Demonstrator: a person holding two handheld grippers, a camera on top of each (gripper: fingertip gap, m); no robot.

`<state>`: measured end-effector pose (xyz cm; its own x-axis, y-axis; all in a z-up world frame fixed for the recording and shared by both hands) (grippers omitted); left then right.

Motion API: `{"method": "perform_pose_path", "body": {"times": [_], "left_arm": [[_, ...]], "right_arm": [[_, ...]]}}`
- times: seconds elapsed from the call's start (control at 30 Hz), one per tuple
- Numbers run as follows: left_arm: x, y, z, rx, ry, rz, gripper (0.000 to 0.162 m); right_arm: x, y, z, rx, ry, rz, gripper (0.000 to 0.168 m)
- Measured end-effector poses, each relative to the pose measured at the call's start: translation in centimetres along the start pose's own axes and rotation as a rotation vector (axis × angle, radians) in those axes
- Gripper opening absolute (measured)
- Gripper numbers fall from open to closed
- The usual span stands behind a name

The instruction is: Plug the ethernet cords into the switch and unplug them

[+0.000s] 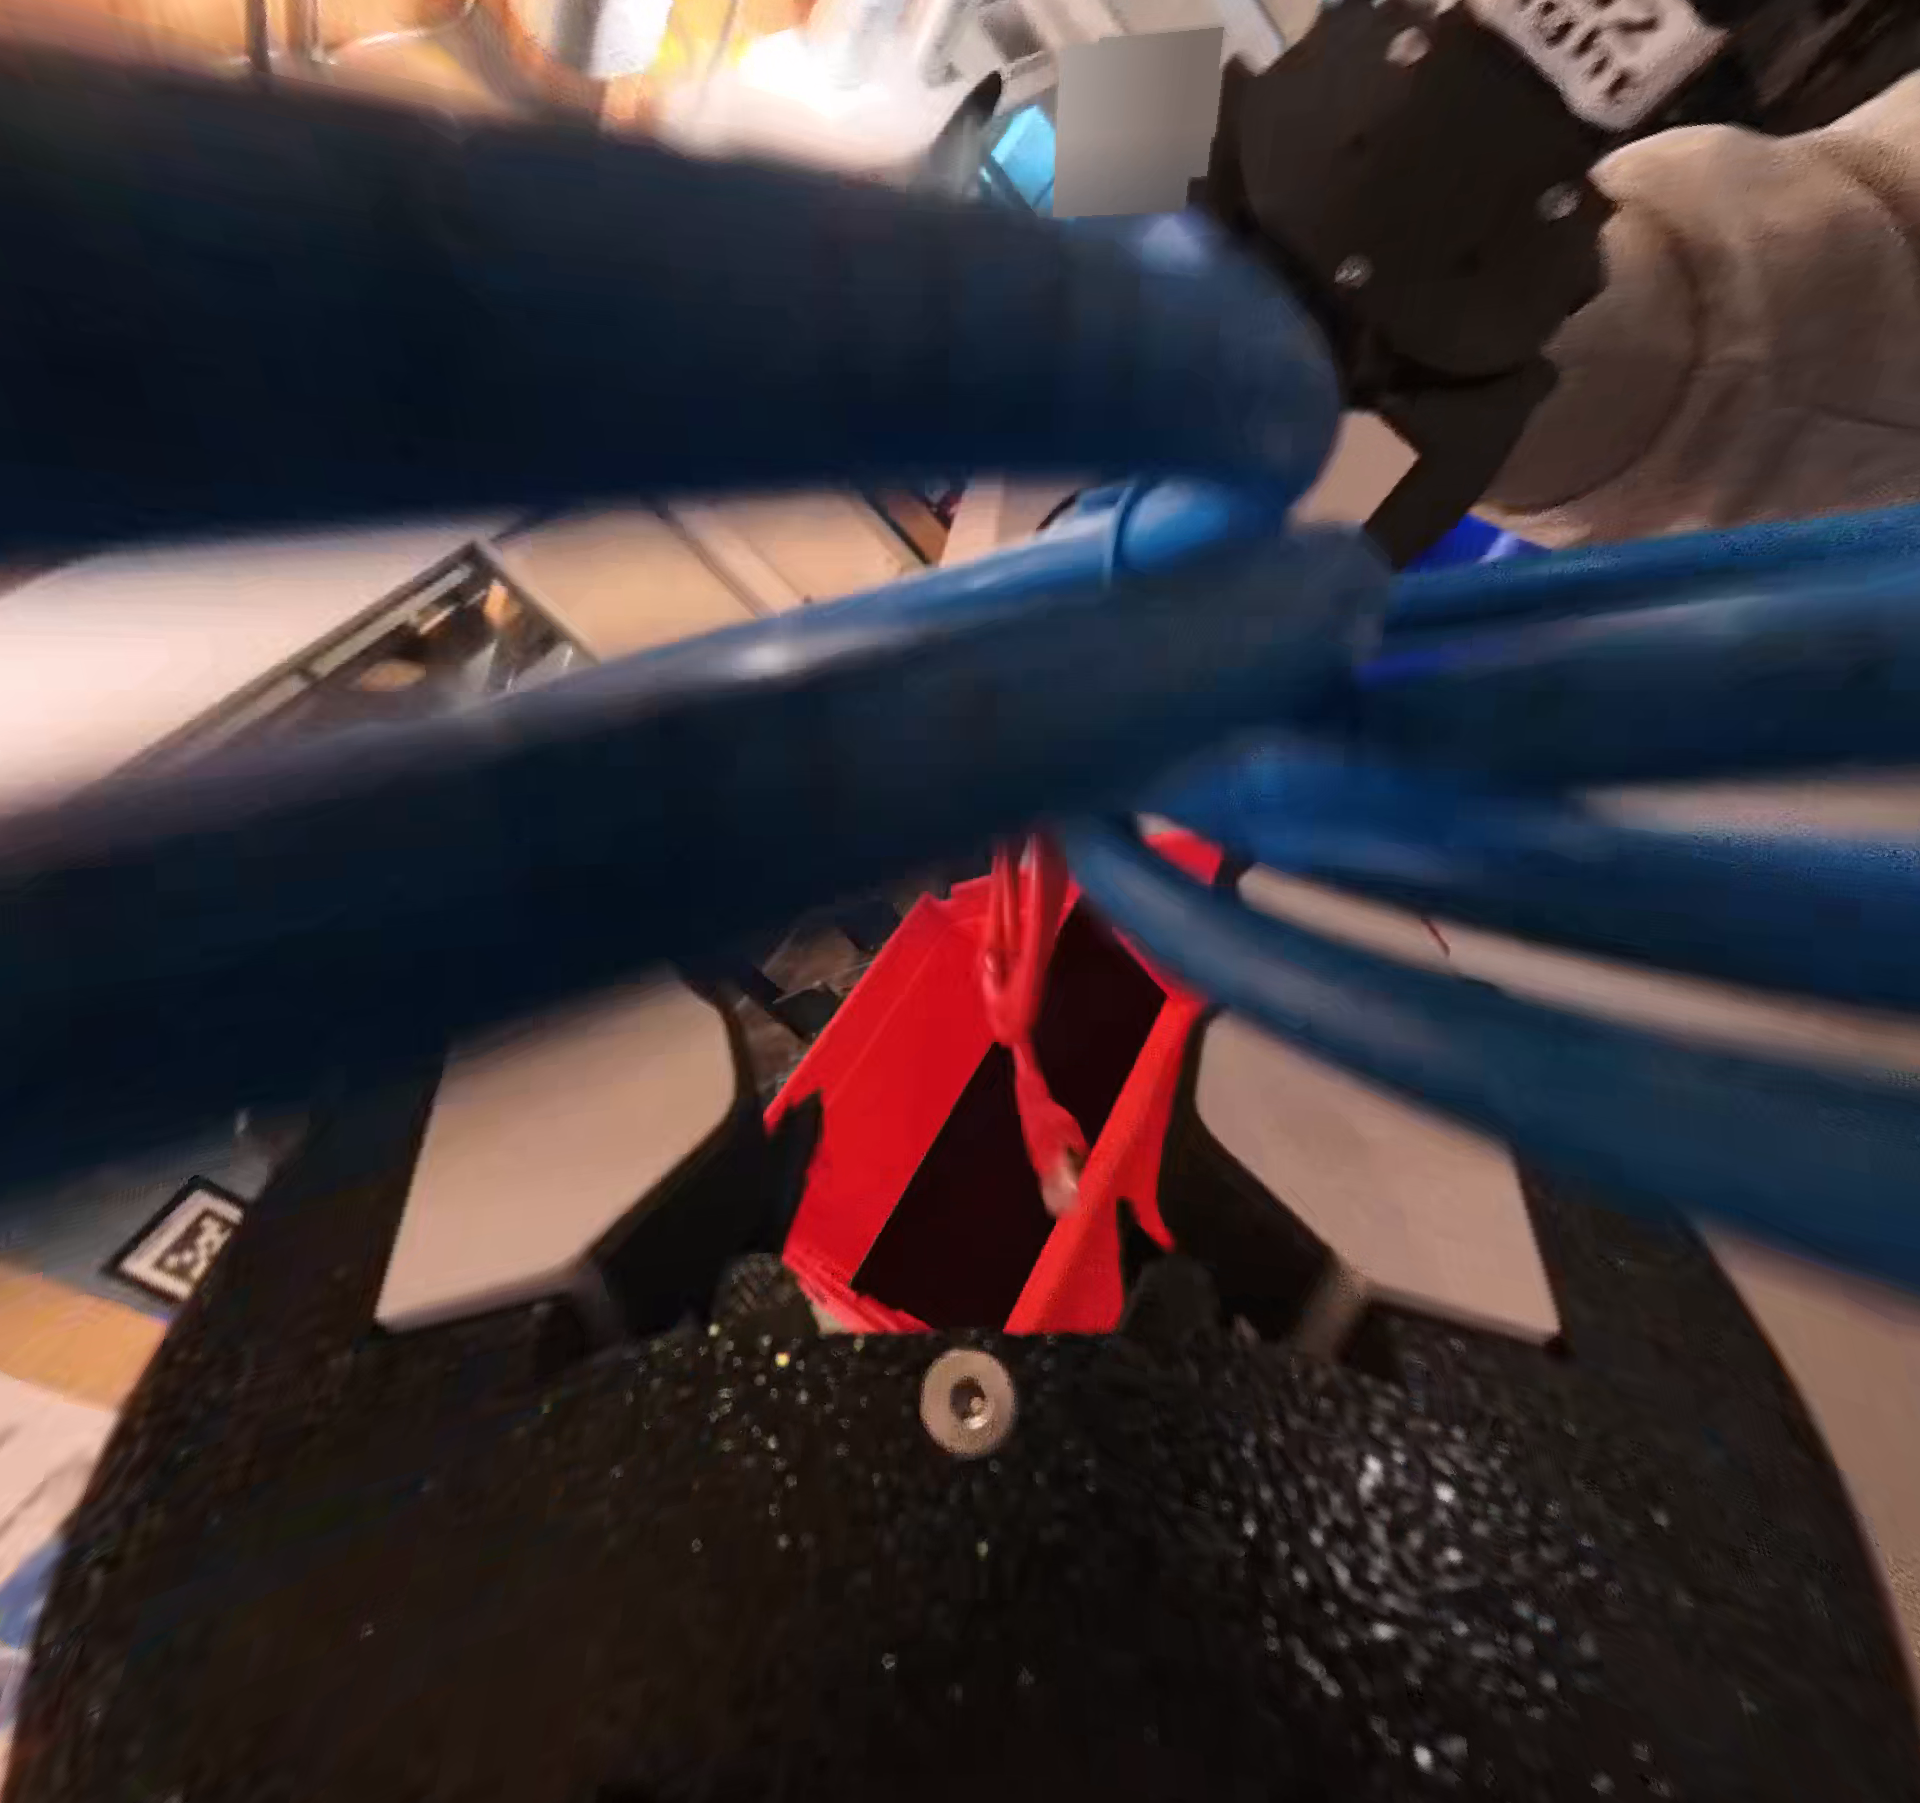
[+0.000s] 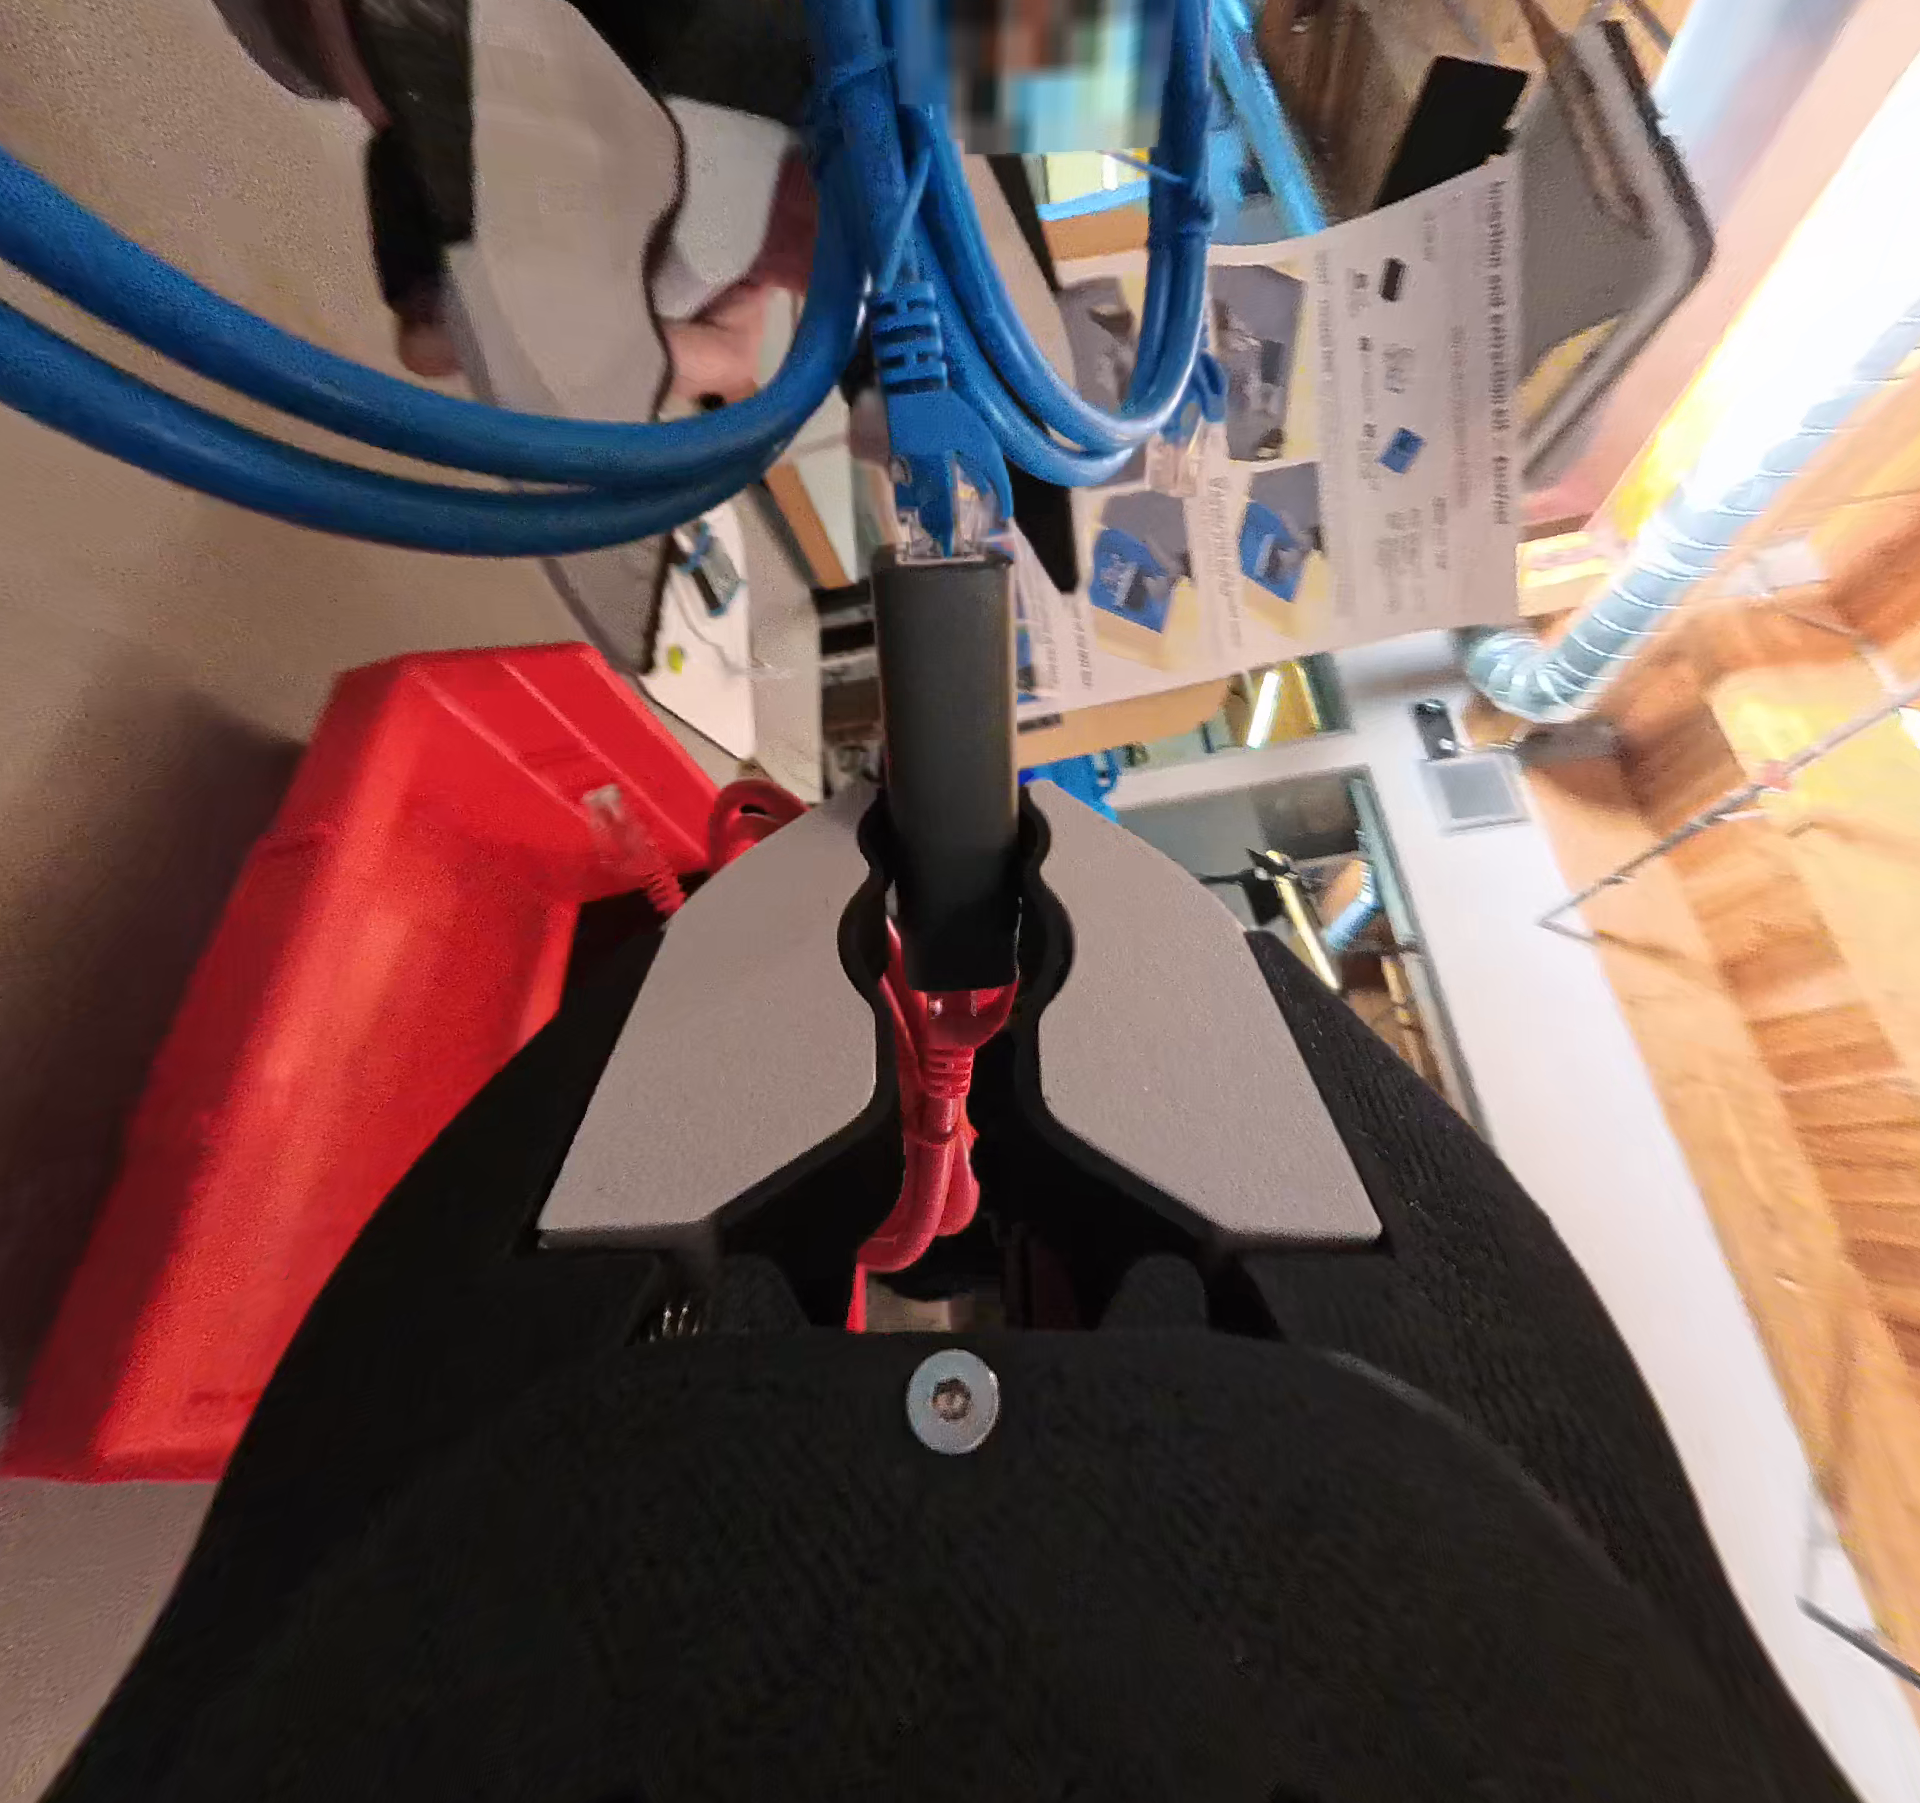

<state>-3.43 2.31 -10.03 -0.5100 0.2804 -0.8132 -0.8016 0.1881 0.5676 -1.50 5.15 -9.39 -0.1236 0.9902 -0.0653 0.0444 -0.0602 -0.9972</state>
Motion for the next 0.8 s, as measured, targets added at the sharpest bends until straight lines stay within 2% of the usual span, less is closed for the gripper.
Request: {"method": "perform_pose_path", "body": {"times": [0.1, 0.2, 0.37, 0.5, 0.63, 0.8], "left_arm": [[0.5, 0.5, 0.2, -0.022, -0.01, -0.064, 0.096], [2.7, 0.5, 0.9, -0.023, 0.02, -0.157, 0.096], [5.8, 1.0, 1.3, -0.098, 0.011, -0.233, 0.088], [7.3, 1.0, 1.3, -0.121, 0.008, -0.262, 0.08], [7.9, 0.9, 1.4, -0.126, 0.022, -0.252, 0.077], [8.8, 0.8, 1.5, -0.134, 0.047, -0.268, 0.074]], "right_arm": [[1.5, -2.5, -1.8, 0.093, 0.047, -0.003, 0.02], [4.5, -5.4, -5.0, 0.154, 0.138, 0.037, 0.02], [13.4, -9.1, -12.6, 0.115, 0.41, 0.129, 0.02], [20.7, -8.8, -18.6, -0.035, 0.545, 0.387, 0.02], [27.1, -7.9, -23.4, -0.063, 0.638, 0.521, 0.02], [32.9, -5.4, -26.4, -0.056, 0.664, 0.651, 0.02]]}}
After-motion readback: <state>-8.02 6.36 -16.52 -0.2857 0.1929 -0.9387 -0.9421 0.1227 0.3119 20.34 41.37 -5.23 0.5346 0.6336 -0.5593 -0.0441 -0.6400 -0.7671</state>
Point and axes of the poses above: each gripper's, where its closed fingertips meet, z out along the fingers, x out of its underside, y = z × x across the jaws, the point moved 1 cm from there along -z, back along the fingers, and after that the axes turned 9 degrees about -z, right-handed, at the moved point
